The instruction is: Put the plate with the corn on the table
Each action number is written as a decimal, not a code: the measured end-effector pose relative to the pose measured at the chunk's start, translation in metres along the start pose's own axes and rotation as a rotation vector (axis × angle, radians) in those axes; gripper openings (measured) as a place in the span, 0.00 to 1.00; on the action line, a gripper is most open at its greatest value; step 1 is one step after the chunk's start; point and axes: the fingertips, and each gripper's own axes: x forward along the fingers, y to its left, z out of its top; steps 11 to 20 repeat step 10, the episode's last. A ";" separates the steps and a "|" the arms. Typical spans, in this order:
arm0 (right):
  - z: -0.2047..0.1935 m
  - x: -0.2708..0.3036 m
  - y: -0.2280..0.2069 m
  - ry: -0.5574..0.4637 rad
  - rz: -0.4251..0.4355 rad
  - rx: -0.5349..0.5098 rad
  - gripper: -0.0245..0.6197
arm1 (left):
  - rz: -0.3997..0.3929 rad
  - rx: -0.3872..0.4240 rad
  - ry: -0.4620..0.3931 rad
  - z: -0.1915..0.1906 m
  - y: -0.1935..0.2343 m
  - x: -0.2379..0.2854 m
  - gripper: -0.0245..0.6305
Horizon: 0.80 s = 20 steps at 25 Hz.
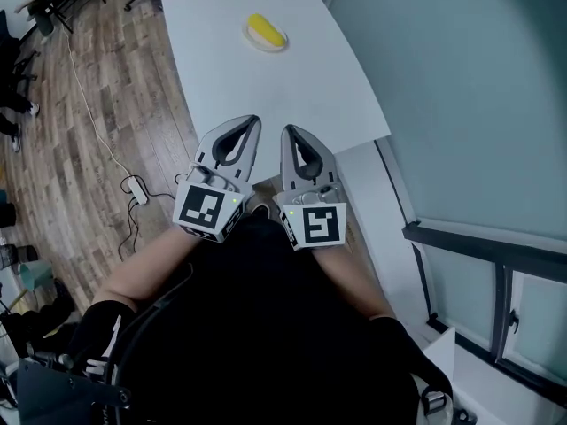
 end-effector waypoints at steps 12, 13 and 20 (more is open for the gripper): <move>-0.005 0.005 0.002 -0.011 0.019 0.007 0.04 | 0.013 -0.012 0.013 -0.005 0.006 0.002 0.04; -0.005 0.005 0.002 -0.011 0.019 0.007 0.04 | 0.013 -0.012 0.013 -0.005 0.006 0.002 0.04; -0.005 0.005 0.002 -0.011 0.019 0.007 0.04 | 0.013 -0.012 0.013 -0.005 0.006 0.002 0.04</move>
